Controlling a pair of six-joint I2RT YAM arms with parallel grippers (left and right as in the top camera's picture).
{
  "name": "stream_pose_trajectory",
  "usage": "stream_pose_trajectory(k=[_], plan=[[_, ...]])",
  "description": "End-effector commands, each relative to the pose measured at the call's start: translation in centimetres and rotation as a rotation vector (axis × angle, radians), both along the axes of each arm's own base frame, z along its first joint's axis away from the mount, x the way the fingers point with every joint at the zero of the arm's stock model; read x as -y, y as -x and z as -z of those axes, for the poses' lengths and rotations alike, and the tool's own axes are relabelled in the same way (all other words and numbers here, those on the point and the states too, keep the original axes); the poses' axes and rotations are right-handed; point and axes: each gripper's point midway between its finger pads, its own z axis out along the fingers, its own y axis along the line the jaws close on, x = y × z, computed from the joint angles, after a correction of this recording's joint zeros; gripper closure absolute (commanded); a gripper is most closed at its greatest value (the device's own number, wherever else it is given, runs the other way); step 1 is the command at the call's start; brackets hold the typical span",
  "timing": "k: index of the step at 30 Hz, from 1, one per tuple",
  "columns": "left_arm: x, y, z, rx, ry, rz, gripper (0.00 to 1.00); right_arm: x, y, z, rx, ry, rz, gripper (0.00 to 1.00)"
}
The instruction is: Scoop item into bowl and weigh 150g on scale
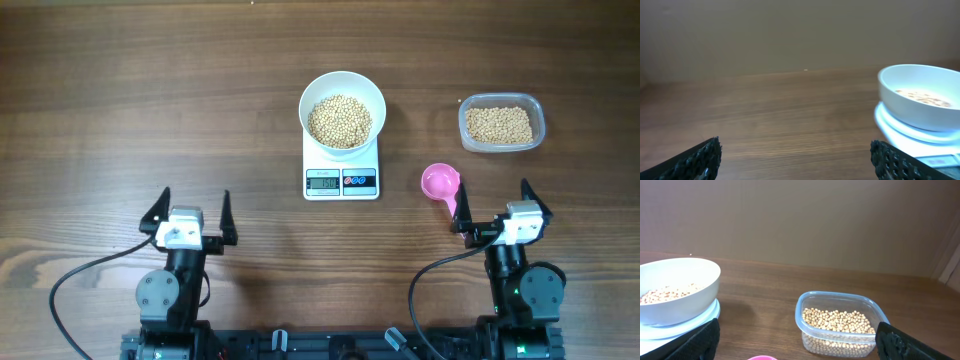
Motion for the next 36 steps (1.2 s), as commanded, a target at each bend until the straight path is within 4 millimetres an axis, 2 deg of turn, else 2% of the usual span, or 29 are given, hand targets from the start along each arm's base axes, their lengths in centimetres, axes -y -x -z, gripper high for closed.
stream_pose_trajectory(k=[1, 5, 36], plan=[[-2.18, 0.05, 0.07, 0.008, 0.008, -0.116, 0.00, 0.06, 0.06, -0.25, 0.012, -0.001, 0.001, 0.00], [-2.81, 0.09, 0.12, 0.010, 0.121, -0.143, 0.00, 0.06, 0.06, -0.25, 0.012, -0.002, 0.001, 0.00], [-2.13, 0.04, 0.26, 0.002, 0.110, -0.102, 0.00, 0.06, 0.06, -0.25, 0.012, -0.001, 0.001, 0.00]])
